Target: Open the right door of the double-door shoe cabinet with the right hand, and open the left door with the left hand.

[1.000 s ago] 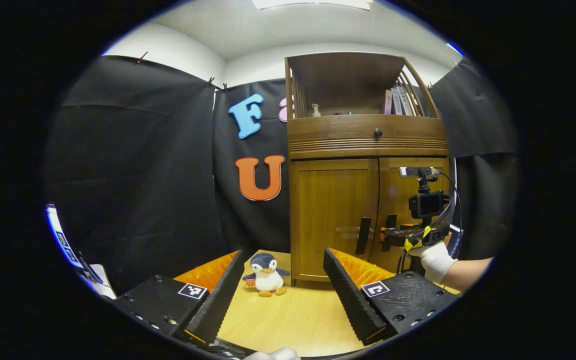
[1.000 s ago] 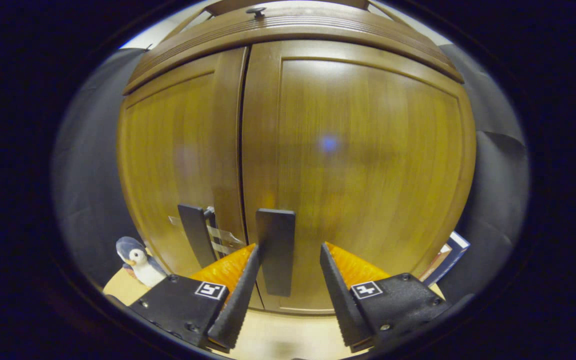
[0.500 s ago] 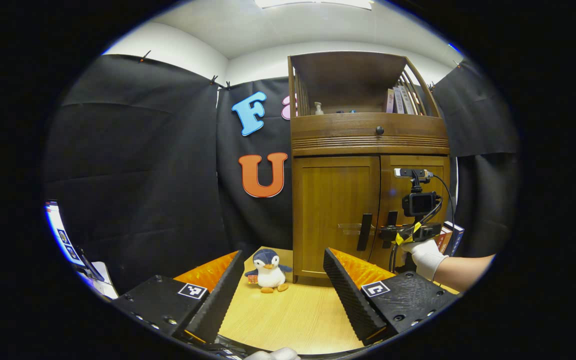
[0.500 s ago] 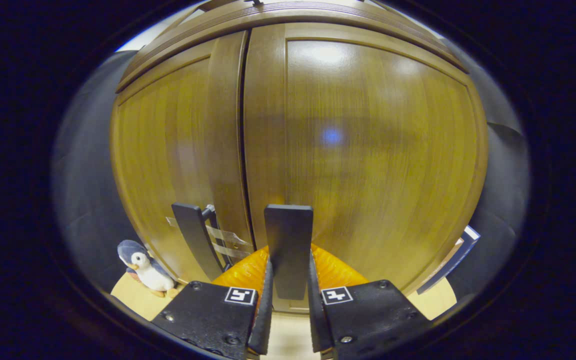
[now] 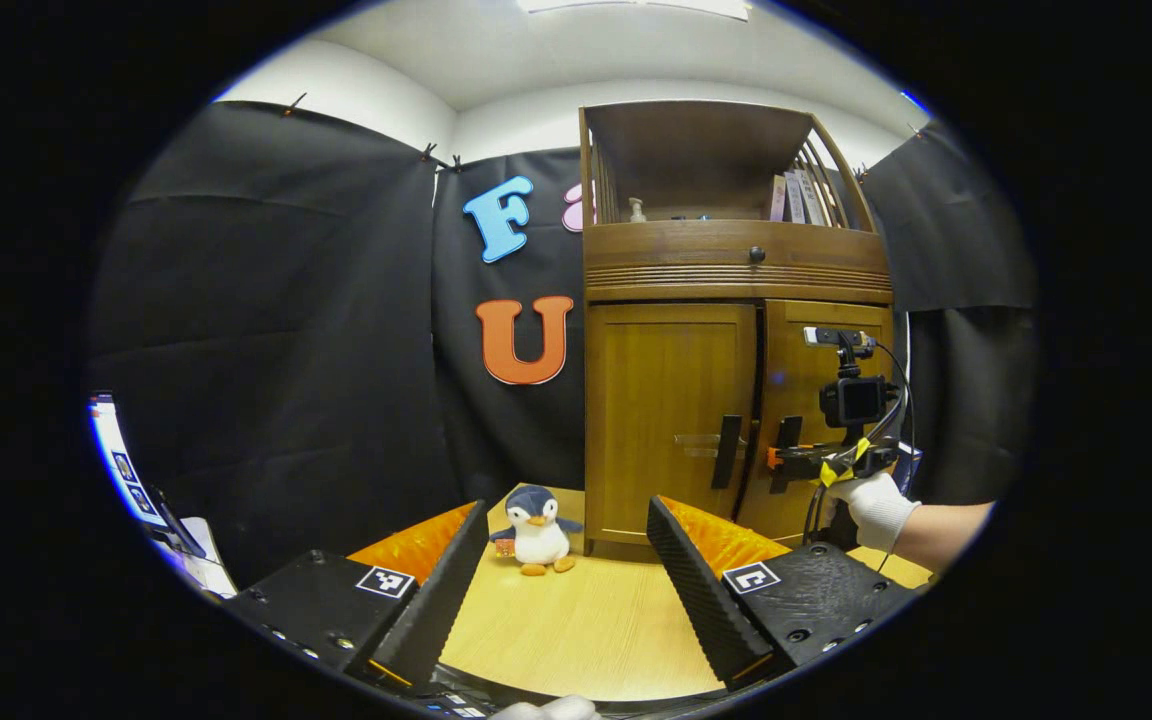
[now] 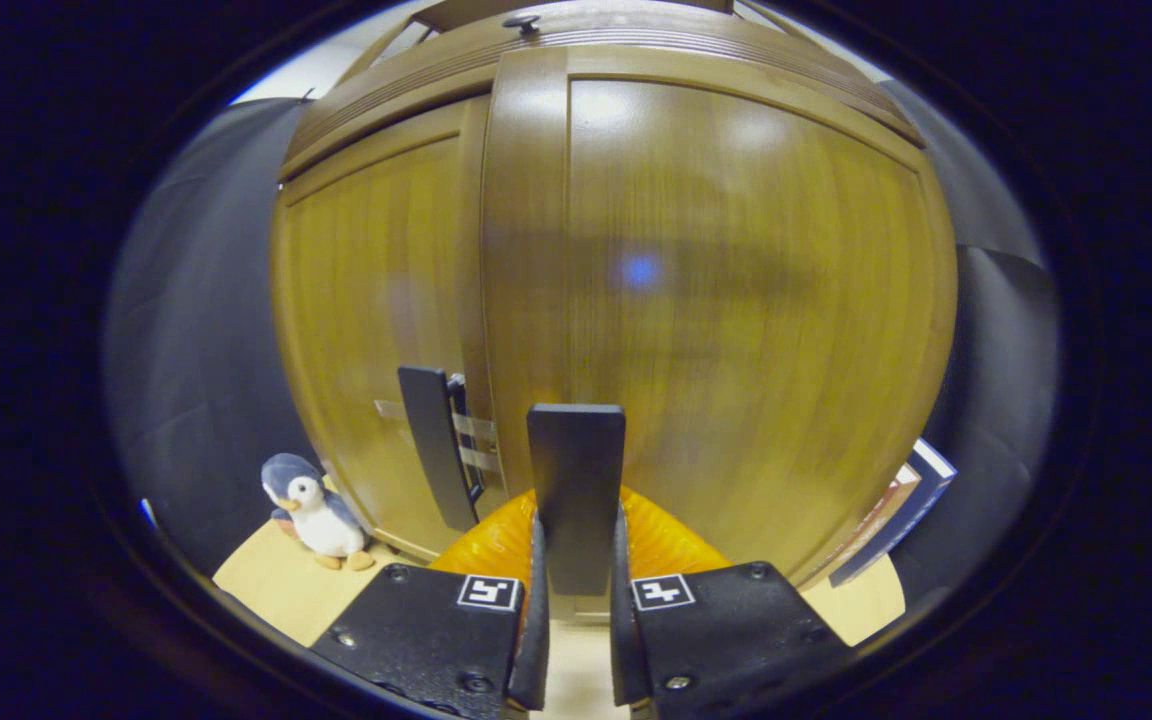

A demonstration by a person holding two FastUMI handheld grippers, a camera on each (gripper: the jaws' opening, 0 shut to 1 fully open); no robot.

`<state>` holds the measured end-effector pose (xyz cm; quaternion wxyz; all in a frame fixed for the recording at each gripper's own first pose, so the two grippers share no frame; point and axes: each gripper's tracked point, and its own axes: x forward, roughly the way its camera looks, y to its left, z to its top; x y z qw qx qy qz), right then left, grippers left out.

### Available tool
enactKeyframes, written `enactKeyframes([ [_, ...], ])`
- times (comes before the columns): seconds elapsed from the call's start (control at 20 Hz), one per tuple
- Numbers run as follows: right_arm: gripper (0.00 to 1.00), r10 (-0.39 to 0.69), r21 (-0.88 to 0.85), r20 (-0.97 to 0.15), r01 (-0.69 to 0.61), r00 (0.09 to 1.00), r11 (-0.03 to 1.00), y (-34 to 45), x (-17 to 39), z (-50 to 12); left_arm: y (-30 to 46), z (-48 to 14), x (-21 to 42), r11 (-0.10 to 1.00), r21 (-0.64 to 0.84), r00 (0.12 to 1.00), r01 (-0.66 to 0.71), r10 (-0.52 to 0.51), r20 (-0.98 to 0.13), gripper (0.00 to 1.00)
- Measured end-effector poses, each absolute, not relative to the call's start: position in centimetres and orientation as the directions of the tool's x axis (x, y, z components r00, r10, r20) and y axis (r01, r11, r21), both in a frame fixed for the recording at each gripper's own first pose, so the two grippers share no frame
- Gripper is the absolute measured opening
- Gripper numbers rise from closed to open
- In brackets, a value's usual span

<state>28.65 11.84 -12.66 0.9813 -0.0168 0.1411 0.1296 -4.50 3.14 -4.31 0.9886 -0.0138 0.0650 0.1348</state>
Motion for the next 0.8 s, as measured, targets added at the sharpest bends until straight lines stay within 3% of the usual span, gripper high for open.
enactKeyframes([
  [0.4, 0.26, 0.264, 0.033, -0.288, -0.266, 0.921, 0.963, 9.3, 23.5, -13.1, 1.3, -4.4, -3.6, 0.987, 0.006, 0.980, -0.160, 0.159, -0.122, 0.96],
  [0.45, 0.26, 0.260, 0.035, -0.286, -0.262, 0.922, 0.965, 8.7, 22.9, -13.1, 0.8, -4.3, -3.5, 0.990, 0.008, 0.983, -0.141, 0.141, -0.118, 1.00],
  [0.5, 0.26, 0.254, 0.032, -0.286, -0.256, 0.924, 0.966, 8.1, 22.4, -13.1, 0.4, -4.2, -3.4, 0.992, 0.010, 0.986, -0.123, 0.123, -0.113, 0.96],
  [0.8, 0.25, 0.221, 0.049, -0.294, -0.216, 0.930, 0.975, 4.8, 18.9, -13.6, -1.9, -3.8, -2.6, 1.000, 0.016, 0.995, -0.025, 0.027, -0.101, 0.96],
])
